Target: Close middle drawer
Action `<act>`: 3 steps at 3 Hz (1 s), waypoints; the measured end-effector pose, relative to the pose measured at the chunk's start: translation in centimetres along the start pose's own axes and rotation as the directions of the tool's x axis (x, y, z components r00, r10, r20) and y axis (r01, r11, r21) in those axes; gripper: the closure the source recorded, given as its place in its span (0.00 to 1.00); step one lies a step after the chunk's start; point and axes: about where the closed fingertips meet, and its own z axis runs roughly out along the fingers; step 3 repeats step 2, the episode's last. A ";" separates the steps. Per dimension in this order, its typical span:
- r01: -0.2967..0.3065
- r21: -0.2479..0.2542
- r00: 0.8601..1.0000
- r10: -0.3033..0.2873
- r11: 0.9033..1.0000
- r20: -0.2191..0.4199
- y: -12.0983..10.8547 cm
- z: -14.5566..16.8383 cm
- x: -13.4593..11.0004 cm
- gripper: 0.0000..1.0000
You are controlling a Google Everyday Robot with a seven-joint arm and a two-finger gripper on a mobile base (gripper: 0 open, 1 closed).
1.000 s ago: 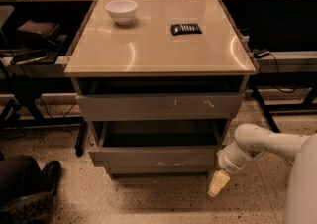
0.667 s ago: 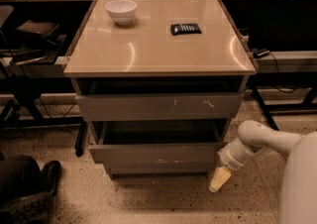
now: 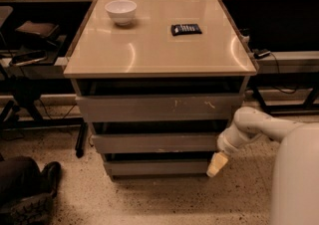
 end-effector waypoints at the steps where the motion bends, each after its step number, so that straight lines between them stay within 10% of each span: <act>1: 0.052 0.057 0.998 -0.053 0.997 0.023 -1.2 -2.0 -2.6 0.00; 3: 0.052 0.056 0.998 -0.053 0.997 0.023 -1.2 -2.0 -2.6 0.00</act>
Offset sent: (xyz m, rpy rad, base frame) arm 0.0219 0.0102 0.0264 -0.0022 -0.0763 0.0262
